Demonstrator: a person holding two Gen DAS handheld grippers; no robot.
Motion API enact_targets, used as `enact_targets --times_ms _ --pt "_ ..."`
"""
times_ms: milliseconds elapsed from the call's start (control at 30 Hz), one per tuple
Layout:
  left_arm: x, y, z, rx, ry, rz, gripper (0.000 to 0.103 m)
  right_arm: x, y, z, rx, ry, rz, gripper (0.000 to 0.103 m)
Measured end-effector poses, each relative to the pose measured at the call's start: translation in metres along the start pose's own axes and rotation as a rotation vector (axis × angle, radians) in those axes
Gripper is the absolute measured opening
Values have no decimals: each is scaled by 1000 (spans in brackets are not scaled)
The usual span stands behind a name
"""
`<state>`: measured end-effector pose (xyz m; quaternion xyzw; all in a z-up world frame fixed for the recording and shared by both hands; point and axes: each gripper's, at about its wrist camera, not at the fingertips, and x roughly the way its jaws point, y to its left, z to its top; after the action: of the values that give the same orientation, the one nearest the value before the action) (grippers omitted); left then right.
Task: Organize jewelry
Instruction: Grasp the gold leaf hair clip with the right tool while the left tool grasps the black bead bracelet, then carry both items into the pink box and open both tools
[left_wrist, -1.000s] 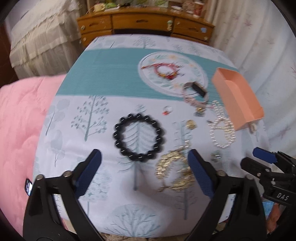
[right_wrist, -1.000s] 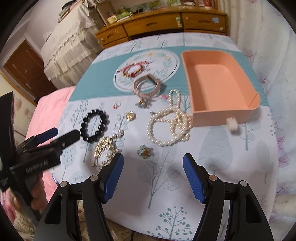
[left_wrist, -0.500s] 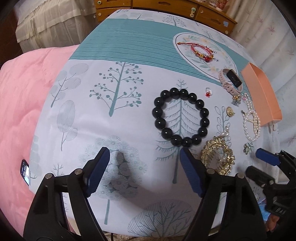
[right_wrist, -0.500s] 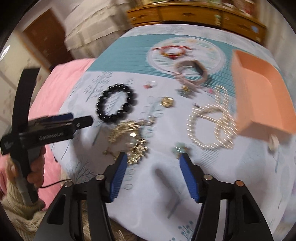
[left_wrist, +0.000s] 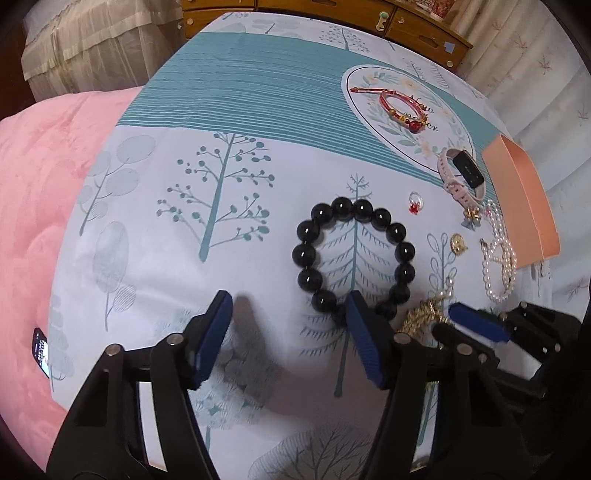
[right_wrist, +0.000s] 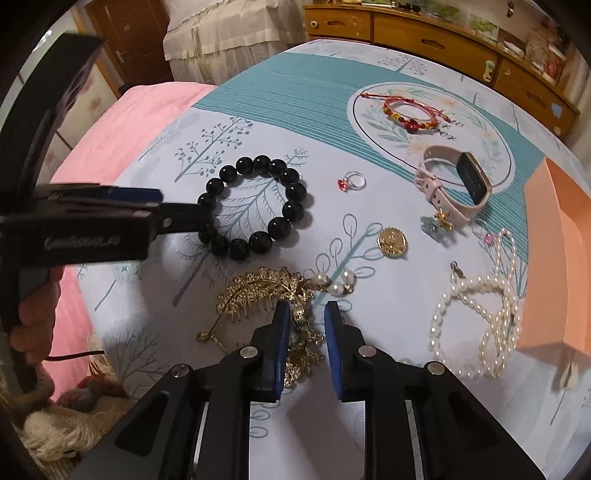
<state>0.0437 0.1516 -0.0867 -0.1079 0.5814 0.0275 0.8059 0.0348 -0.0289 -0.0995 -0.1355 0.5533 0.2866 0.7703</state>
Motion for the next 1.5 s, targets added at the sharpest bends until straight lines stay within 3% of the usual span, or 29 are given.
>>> enact_targets --times_ms 100,367,467,500,733,1000,1133,1267,1367,1500 --pt "7 -5 7 6 9 4 54 1 2 1 -24 -3 2 10" --pt "20 -24 15 62 0 93 51 -9 -2 2 -14 -57 -27 8" --pt "20 -28 19 79 -17 101 26 -19 -8 2 6 -94 -47 8" --pt "19 -29 19 83 -20 100 13 -22 -10 2 14 -107 -56 8" --pt "6 -27 18 13 -94 69 12 -50 -35 -3 123 -230 -109 8" --pt "-49 -55 18 49 -229 61 12 -95 -85 -18 300 -362 -139 8" --pt "-80 -89 20 121 -270 20 12 -126 -122 -25 380 -411 -146 8" --pt "-108 -135 30 200 -315 -29 12 -159 -159 -32 431 -446 -215 8" --pt "-125 -171 40 253 -348 -81 12 -174 -194 -36 473 -444 -265 8" --pt "-135 -224 54 327 -385 -120 12 -170 -238 -46 539 -404 -249 8"
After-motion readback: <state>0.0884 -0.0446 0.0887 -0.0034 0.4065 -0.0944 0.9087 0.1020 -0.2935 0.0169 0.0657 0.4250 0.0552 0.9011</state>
